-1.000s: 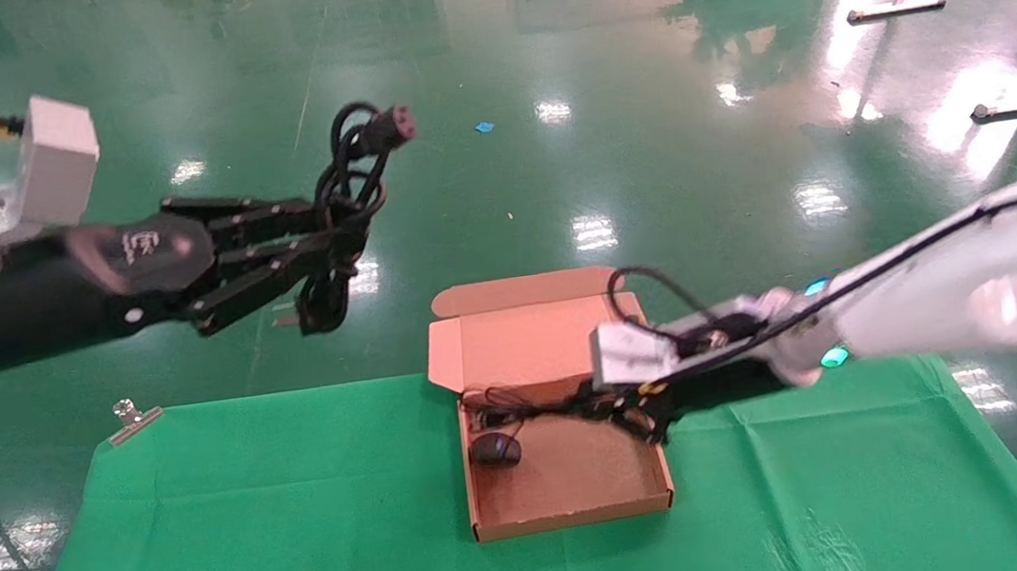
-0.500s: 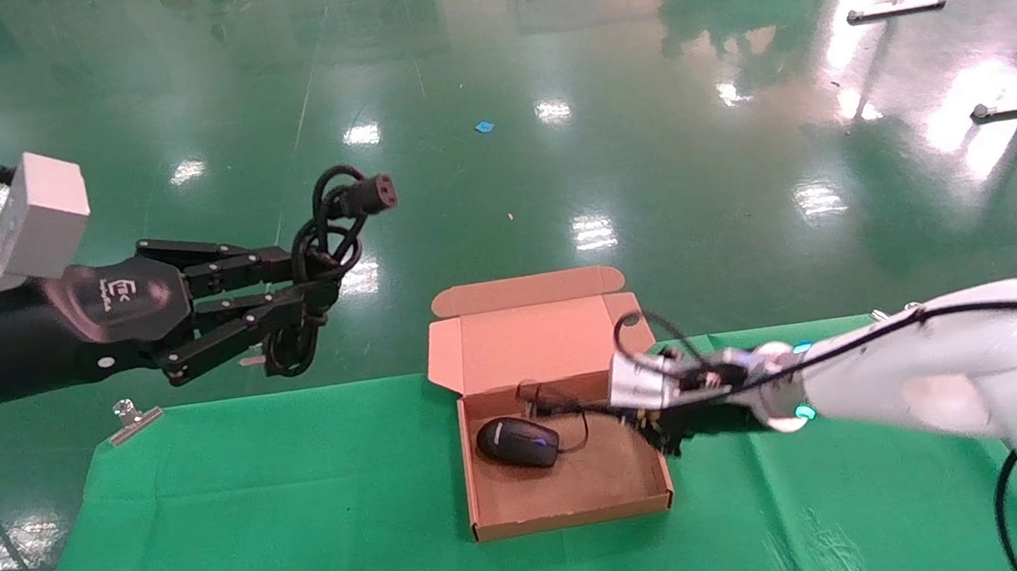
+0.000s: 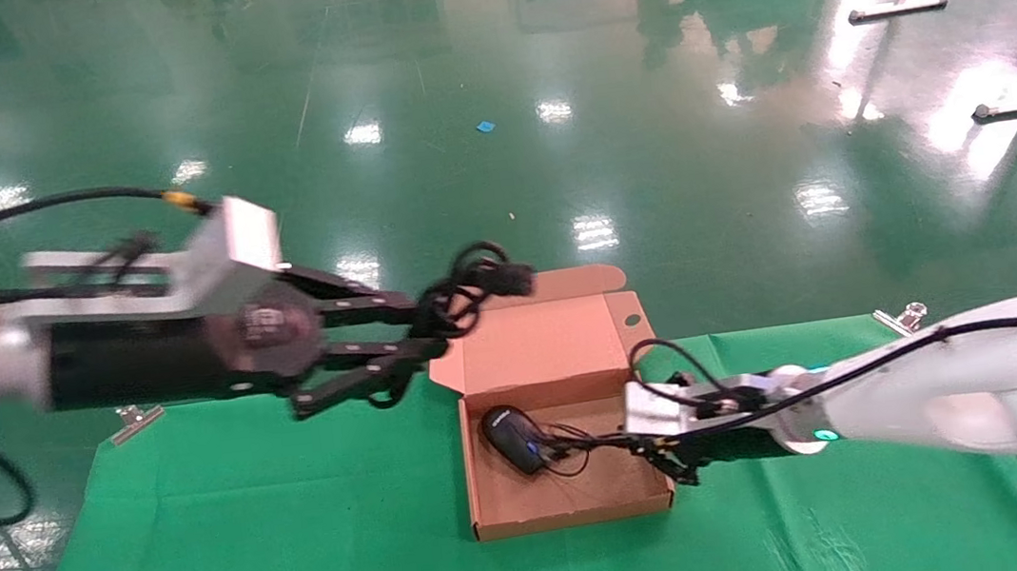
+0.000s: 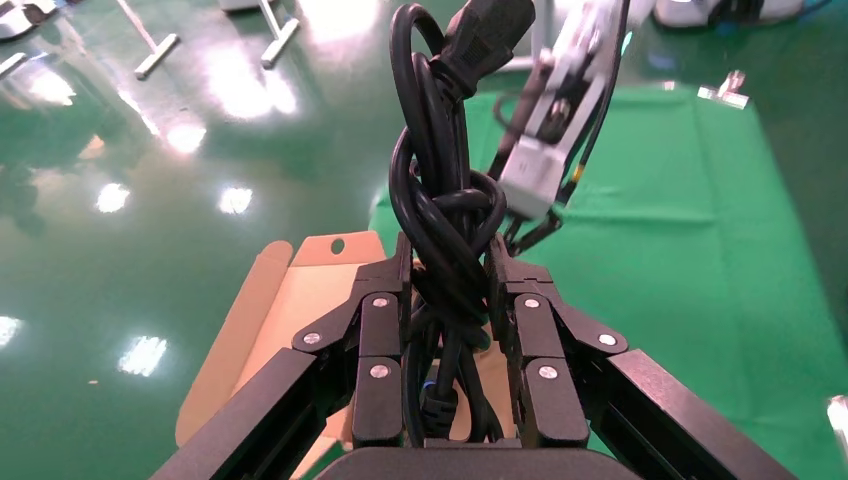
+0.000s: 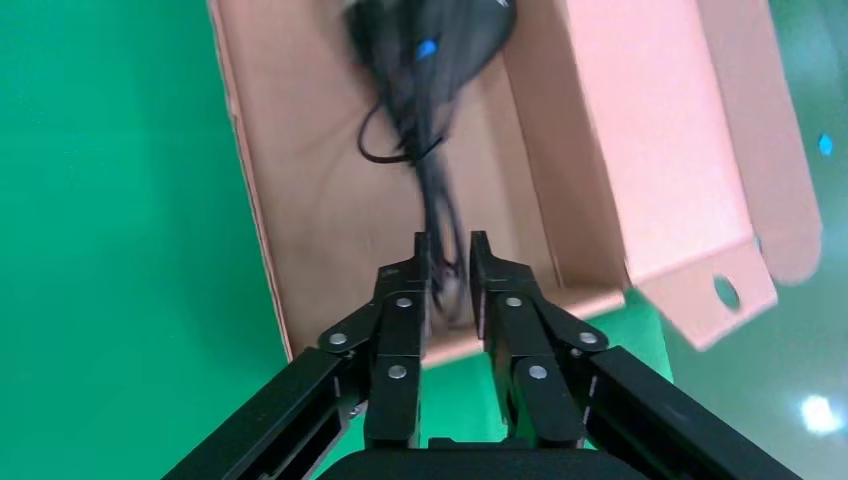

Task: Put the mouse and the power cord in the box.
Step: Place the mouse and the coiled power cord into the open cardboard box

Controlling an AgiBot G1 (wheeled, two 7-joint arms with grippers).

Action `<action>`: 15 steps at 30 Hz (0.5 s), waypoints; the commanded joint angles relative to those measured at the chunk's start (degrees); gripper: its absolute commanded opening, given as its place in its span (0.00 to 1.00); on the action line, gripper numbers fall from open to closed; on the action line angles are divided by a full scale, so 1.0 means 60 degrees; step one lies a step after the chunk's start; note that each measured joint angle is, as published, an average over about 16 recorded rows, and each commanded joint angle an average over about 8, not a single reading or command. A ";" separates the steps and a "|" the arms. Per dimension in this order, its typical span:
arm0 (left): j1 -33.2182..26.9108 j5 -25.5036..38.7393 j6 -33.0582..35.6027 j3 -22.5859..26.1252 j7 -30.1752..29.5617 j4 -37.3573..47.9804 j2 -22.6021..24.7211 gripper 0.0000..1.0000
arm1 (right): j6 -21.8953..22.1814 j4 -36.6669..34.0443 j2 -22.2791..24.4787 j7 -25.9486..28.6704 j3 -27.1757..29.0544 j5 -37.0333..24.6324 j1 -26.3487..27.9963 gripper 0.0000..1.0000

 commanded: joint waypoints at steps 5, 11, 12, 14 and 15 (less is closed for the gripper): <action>-0.0092 0.0939 -0.0636 0.0589 0.0386 -0.0012 0.1161 0.00 | -0.0522 -0.0115 0.0771 -0.0455 0.0271 0.0397 0.0208 1.00; -0.0072 0.2024 -0.1558 0.1335 0.1264 0.0869 0.2929 0.00 | -0.1641 0.0098 0.2424 -0.1375 0.0329 0.0446 0.1105 1.00; -0.0030 0.2165 -0.1790 0.1462 0.1419 0.1010 0.3186 0.00 | -0.1948 0.0141 0.2753 -0.1535 0.0305 0.0407 0.1285 1.00; 0.0144 0.2371 -0.2437 0.1729 0.1649 0.1172 0.3591 0.00 | -0.2677 0.0209 0.3431 -0.1833 0.0237 0.0306 0.1657 1.00; 0.0275 0.2429 -0.2820 0.1865 0.1708 0.1176 0.3724 0.00 | -0.3037 0.0226 0.3762 -0.1948 0.0199 0.0248 0.1840 1.00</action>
